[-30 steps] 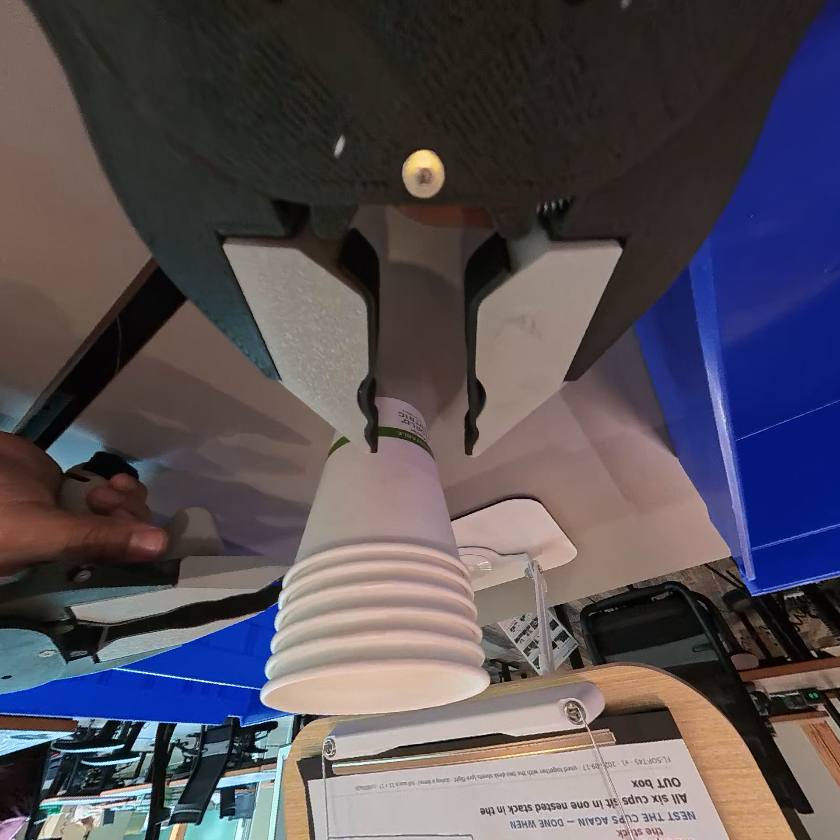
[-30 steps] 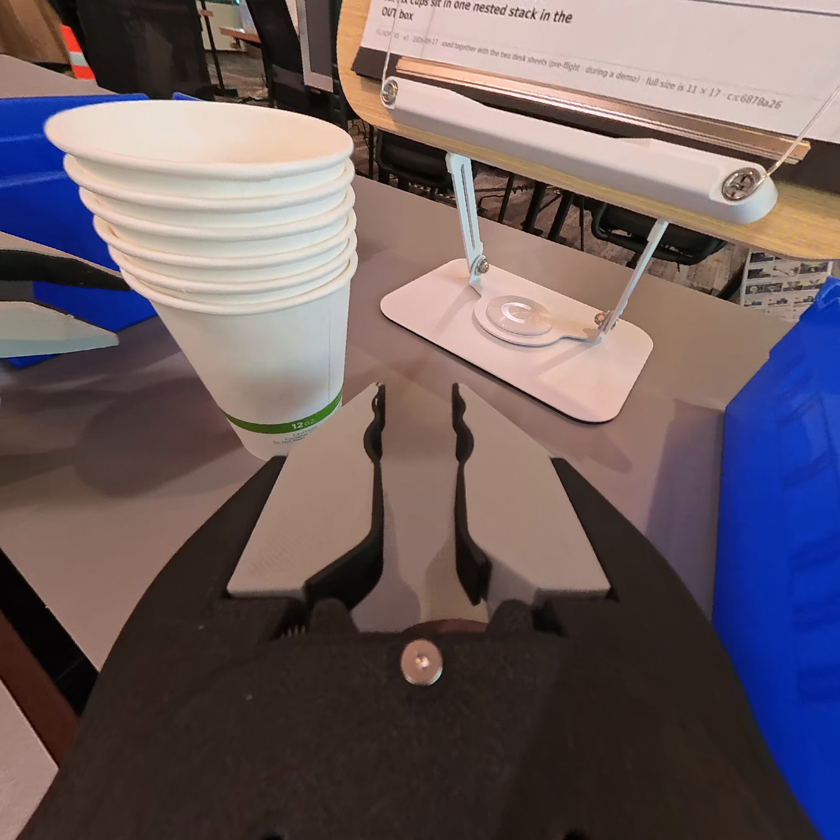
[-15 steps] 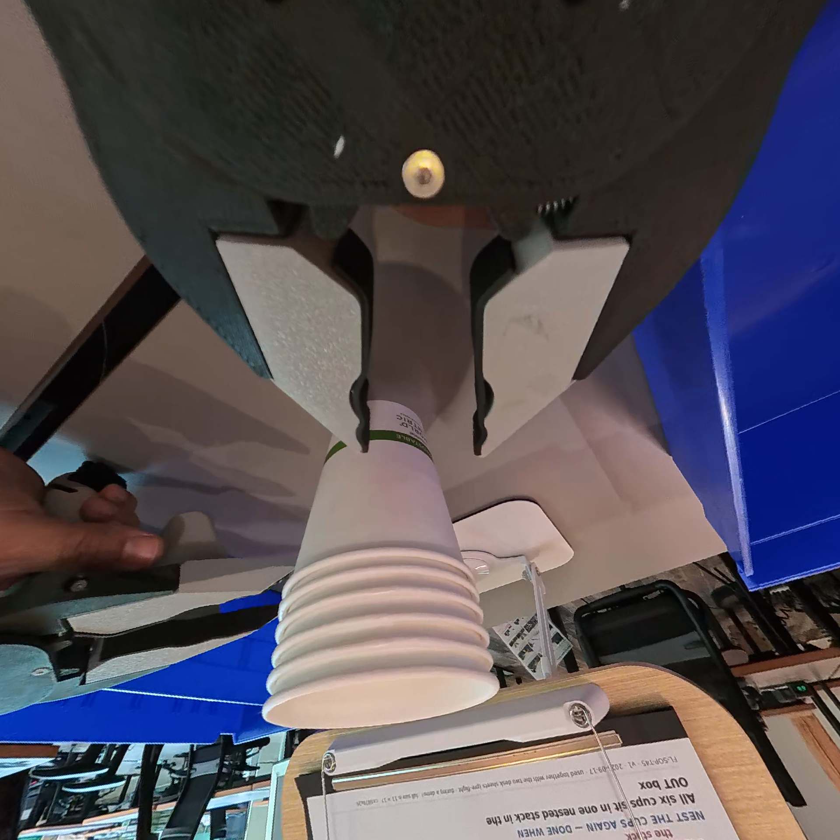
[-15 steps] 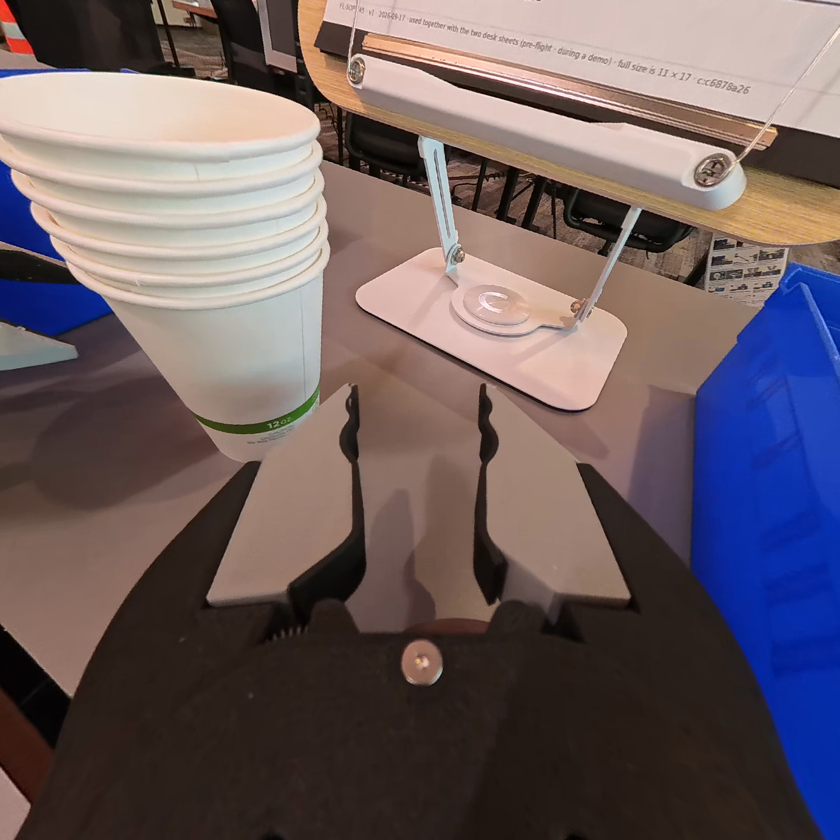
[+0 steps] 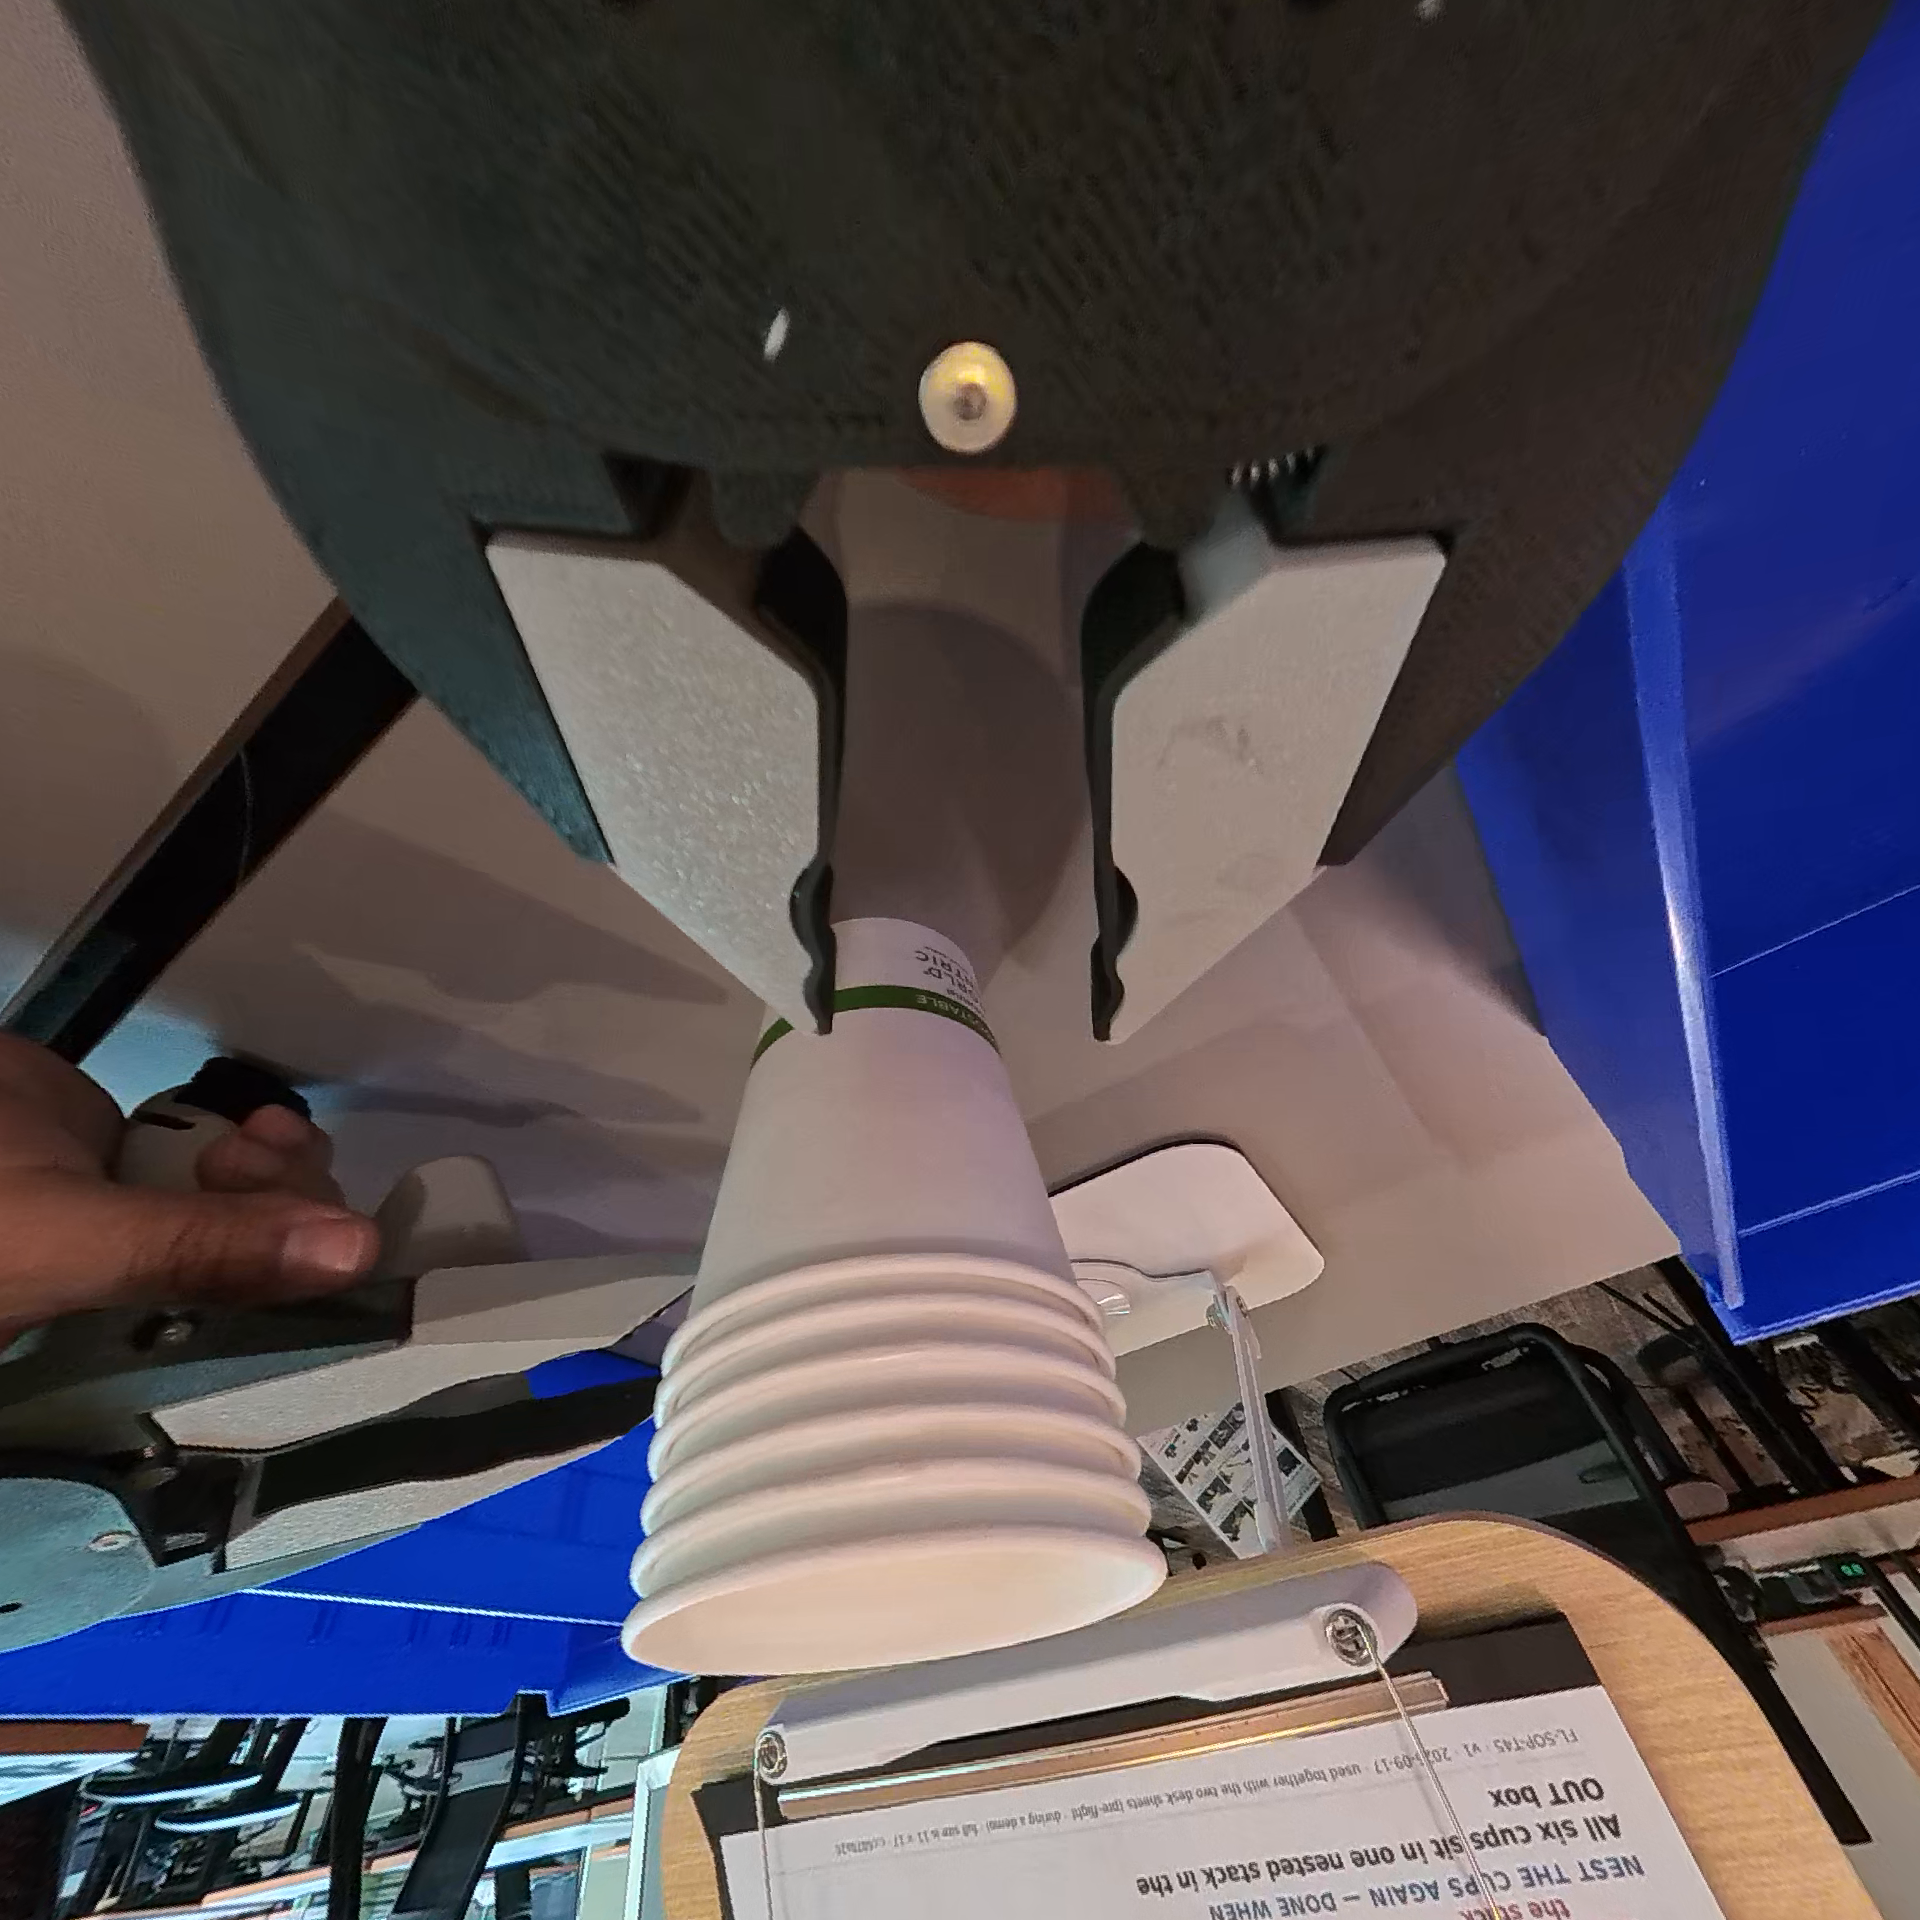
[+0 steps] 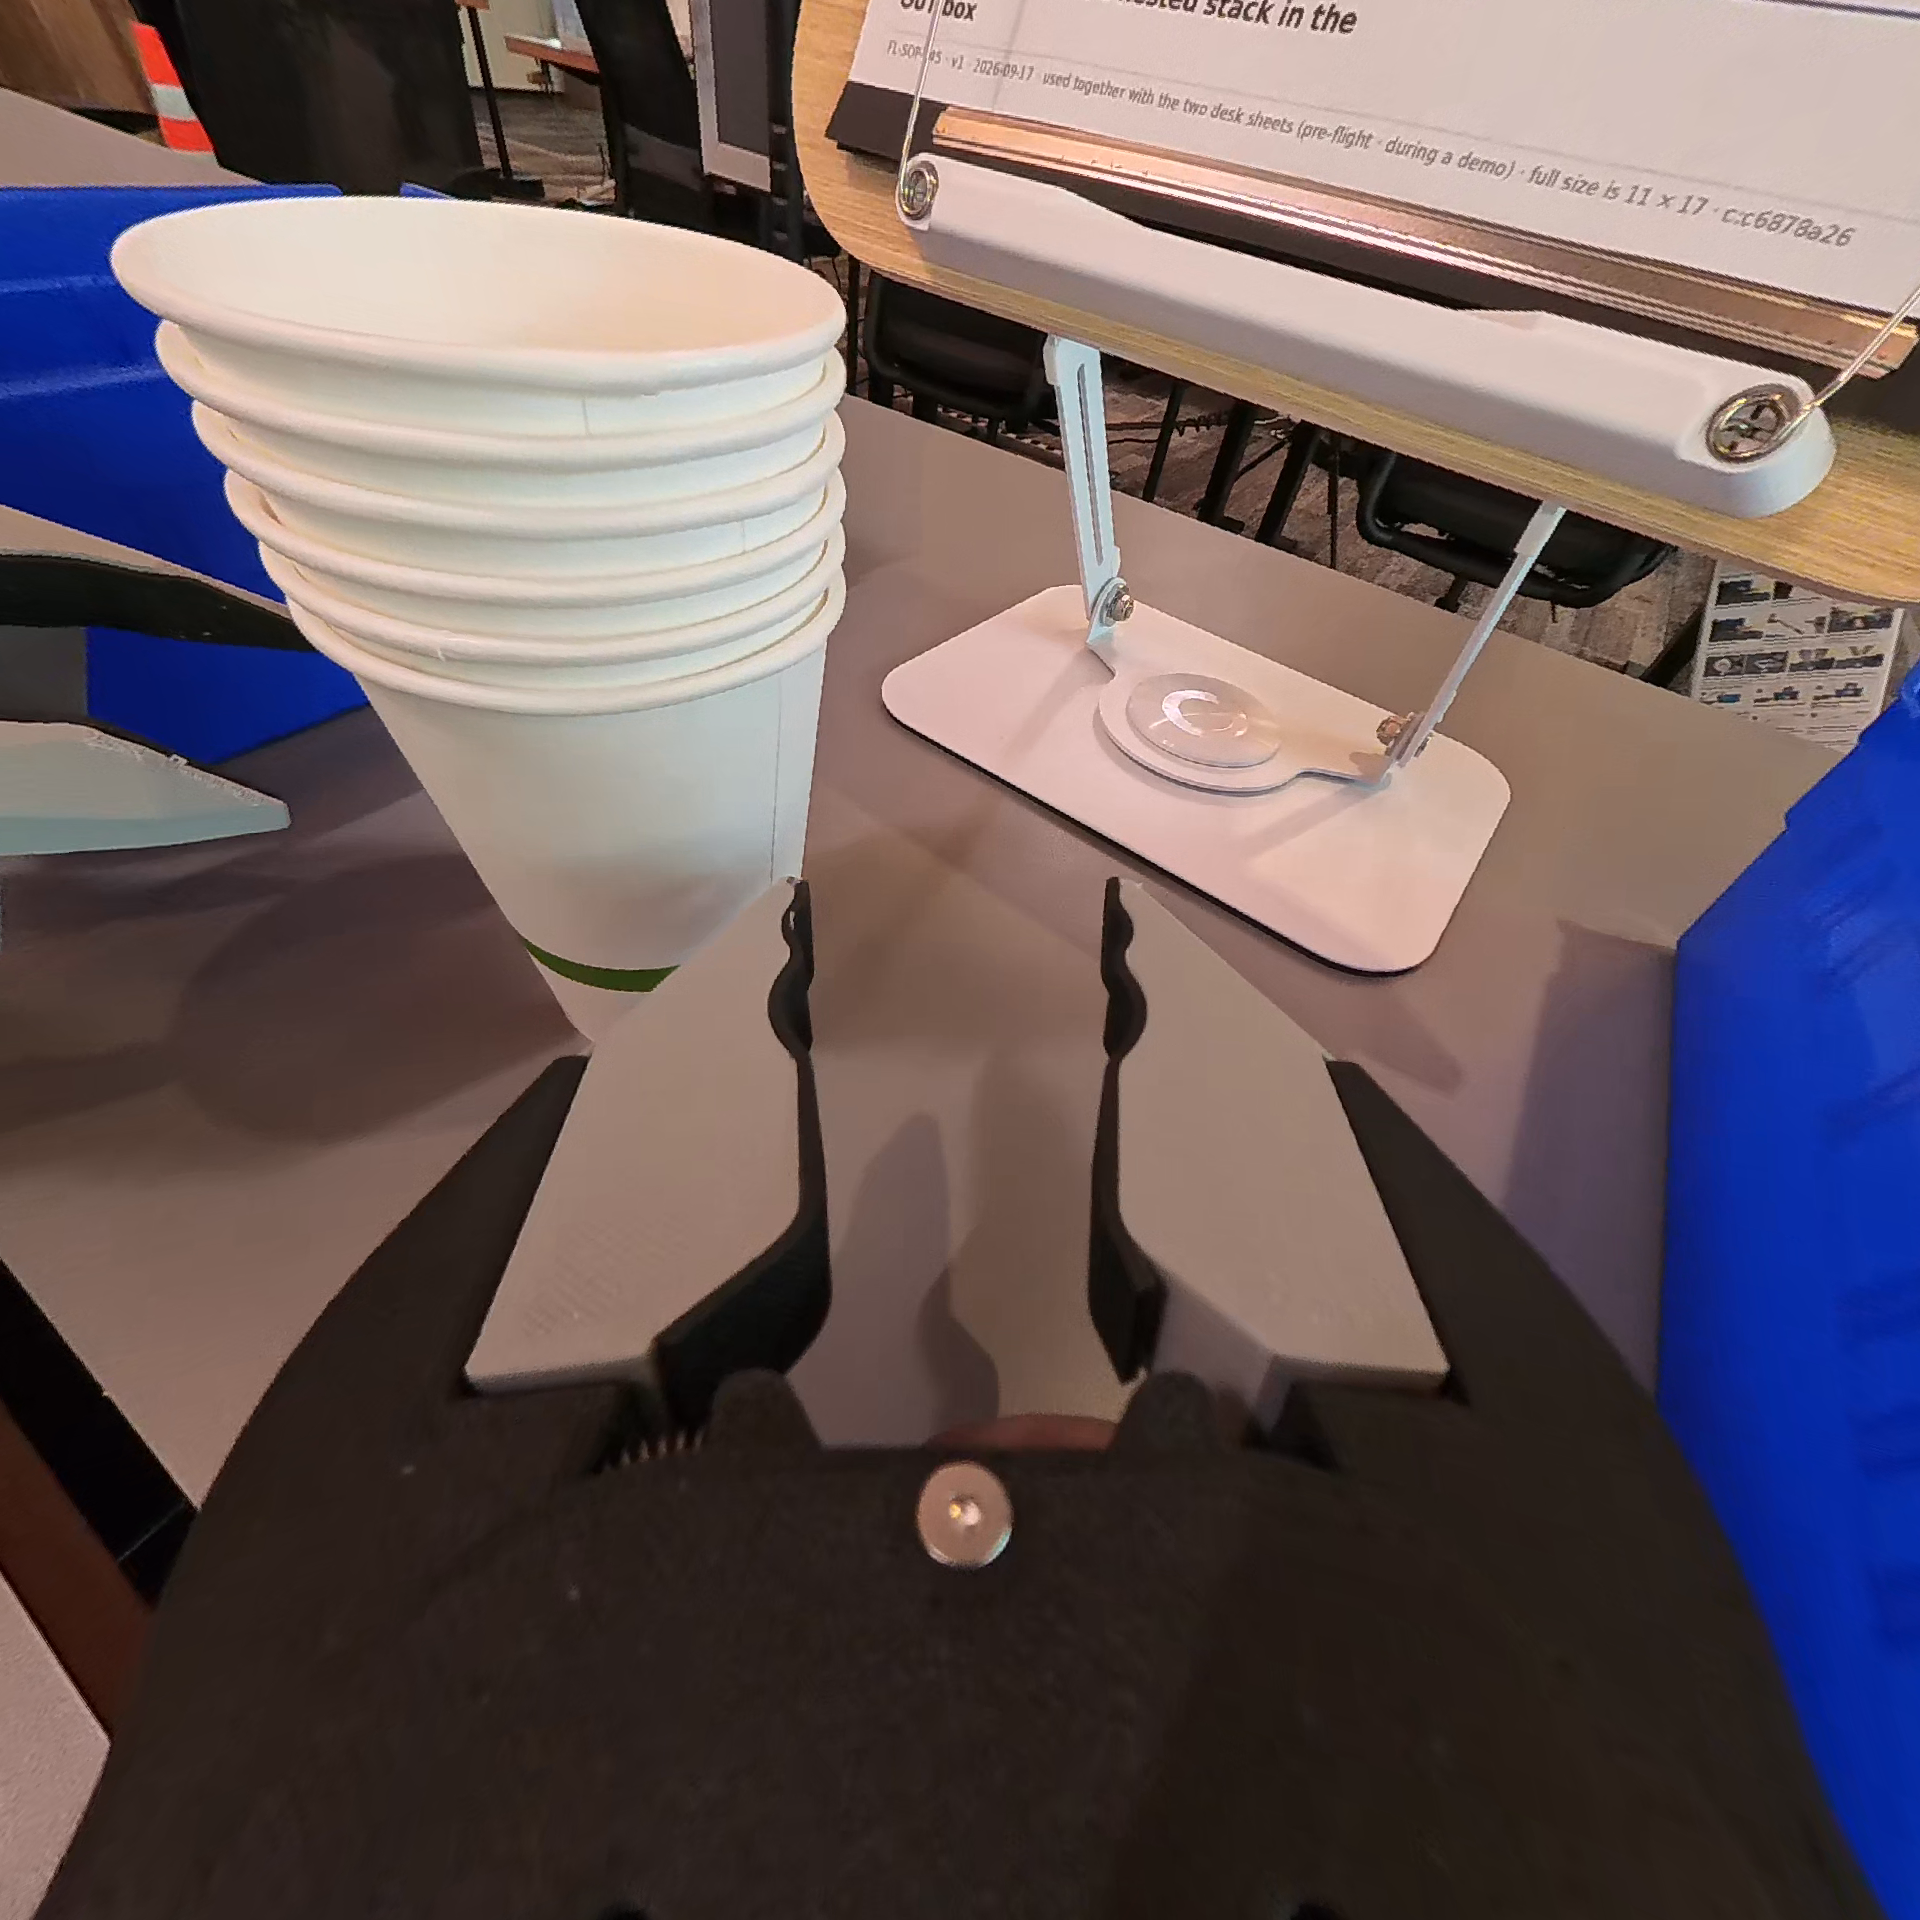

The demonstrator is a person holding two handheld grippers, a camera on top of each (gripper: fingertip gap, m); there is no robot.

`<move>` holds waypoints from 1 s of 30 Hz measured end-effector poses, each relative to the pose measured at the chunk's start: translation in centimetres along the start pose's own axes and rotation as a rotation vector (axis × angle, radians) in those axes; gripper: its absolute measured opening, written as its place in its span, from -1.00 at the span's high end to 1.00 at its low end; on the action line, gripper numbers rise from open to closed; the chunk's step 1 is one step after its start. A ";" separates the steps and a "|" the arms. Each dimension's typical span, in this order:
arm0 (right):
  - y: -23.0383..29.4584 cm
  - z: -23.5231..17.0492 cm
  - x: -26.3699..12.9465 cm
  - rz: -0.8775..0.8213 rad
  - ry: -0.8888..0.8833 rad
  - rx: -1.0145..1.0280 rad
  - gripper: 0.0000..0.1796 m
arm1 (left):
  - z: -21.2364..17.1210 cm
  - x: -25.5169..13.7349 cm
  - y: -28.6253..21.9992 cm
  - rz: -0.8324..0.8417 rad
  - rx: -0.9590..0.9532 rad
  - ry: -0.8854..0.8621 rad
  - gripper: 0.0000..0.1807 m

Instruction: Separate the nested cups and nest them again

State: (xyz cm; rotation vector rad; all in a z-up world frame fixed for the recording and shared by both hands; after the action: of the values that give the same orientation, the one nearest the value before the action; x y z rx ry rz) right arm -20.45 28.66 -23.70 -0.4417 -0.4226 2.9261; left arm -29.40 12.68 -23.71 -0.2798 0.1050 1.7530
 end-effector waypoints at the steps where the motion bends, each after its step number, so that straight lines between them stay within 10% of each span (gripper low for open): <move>1: 0.0 0.0 0.0 0.000 -0.001 0.001 0.41 | 0.0 0.0 0.0 0.000 0.001 0.001 0.47; 30: -1.9 2.2 -2.1 0.009 -0.181 0.101 0.38 | 1.4 4.8 -1.2 -0.138 -0.053 0.122 0.02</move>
State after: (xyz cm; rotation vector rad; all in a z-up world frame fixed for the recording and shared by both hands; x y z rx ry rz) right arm -19.00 29.50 -20.53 -0.1667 -0.2927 2.9901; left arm -29.27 17.80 -23.44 -0.4229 0.1245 1.6033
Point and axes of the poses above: each gripper's, where its closed fingertips meet, x out along the fingers, z out of its top, y = z × x across the jaws, the point moved 5 cm from there along -x, back along the fingers, and after that the axes turned 11 degrees about -x, right-handed, at the moved point
